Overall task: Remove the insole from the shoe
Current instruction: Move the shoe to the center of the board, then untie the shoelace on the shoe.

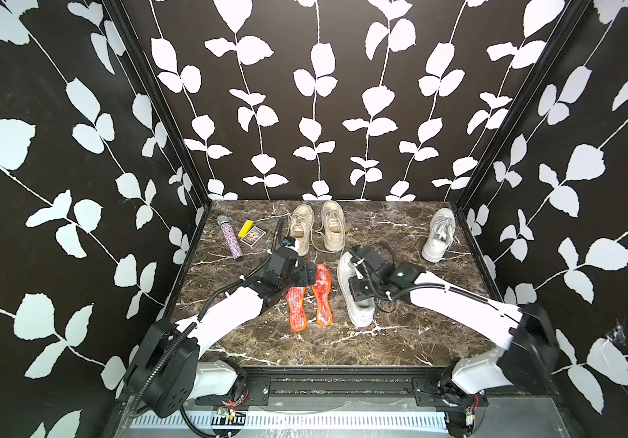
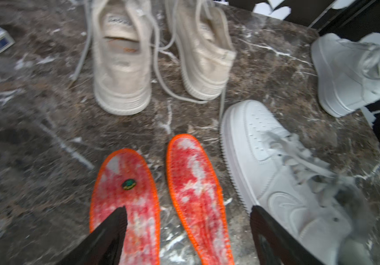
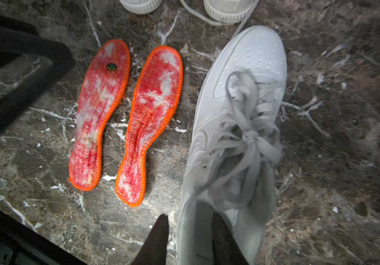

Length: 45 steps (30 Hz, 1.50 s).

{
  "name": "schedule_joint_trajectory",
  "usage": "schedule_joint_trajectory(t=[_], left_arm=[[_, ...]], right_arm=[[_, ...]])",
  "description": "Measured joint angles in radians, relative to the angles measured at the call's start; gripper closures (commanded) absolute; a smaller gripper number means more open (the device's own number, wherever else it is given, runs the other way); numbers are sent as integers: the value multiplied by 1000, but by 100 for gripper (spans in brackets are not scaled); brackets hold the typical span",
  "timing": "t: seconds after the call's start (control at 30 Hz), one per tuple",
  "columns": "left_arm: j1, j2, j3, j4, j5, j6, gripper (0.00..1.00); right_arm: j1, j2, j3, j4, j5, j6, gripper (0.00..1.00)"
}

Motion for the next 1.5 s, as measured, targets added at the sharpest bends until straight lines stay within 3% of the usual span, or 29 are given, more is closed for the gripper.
schedule_joint_trajectory(t=[0.2,0.4,0.6,0.8,1.0,1.33,1.43,1.5], left_arm=[[-130,64,44,10,1,26,17],[-258,134,64,32,2,61,19],[-291,196,96,55,9,76,20],[-299,256,131,65,11,76,24],[-303,306,161,60,1,82,38],[-309,320,188,54,-13,119,87],[-309,325,189,55,-13,130,99],[-307,327,192,58,-8,139,100]], right_arm=[[-124,-136,-41,13,18,-11,67],[-182,-138,-107,24,-11,-2,63],[-260,-132,-176,109,-150,72,62],[-277,-115,-188,146,-193,110,62],[-283,-116,-196,156,-201,119,61],[-294,-127,-257,205,-203,108,60],[-299,-156,-288,218,-195,91,58],[-305,-183,-311,237,-186,79,57]])
